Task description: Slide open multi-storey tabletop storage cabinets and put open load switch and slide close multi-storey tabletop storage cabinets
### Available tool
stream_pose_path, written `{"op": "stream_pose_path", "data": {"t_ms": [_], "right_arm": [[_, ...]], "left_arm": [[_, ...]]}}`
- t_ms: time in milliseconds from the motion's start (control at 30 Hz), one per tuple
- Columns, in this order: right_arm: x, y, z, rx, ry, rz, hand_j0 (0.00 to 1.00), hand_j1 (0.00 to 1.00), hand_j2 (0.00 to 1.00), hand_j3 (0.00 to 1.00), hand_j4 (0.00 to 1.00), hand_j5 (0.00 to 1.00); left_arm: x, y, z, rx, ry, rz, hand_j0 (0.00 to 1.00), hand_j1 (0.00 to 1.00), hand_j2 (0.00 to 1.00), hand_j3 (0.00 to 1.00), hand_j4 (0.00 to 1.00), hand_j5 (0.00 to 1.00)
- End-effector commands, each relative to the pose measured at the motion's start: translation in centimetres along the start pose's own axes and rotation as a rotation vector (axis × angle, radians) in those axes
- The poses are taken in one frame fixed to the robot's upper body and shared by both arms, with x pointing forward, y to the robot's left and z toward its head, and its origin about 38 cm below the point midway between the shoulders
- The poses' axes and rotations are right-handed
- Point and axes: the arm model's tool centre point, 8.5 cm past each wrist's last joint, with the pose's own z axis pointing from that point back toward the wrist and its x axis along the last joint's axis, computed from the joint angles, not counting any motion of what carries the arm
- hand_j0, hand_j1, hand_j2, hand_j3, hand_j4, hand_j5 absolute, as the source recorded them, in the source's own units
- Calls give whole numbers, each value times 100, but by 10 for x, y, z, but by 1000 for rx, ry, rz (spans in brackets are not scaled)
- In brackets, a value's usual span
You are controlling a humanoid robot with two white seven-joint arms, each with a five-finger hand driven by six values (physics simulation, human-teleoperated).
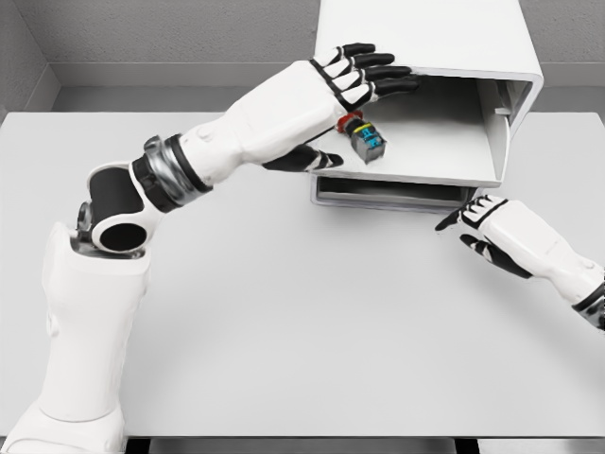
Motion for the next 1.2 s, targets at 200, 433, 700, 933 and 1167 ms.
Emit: {"op": "stream_pose_path", "data": {"t_ms": [200,433,700,933,1167], "right_arm": [[12,6,-18,19,-60,-11,58,58,58,58,58,58],[12,-7,-31,-26,-77,4,58,58,58,58,58,58],[0,-9,-35,-31,-50,3,58,58,58,58,58,58],[-14,-11,-56,-30,-41,-1,59,59,59,59,59,59],[-27,-22,-36,-13,-8,27,59,59,59,59,59,59]], "left_arm": [[-50,42,204,189,392,78,100,100,100,100,100,100],[-74,-8,267,65,583,214,100,100,100,100,100,100],[-74,-9,267,66,585,217,100,100,100,100,100,100],[-74,-9,267,66,585,217,100,100,100,100,100,100],[-74,-9,267,68,585,217,100,100,100,100,100,100]]}}
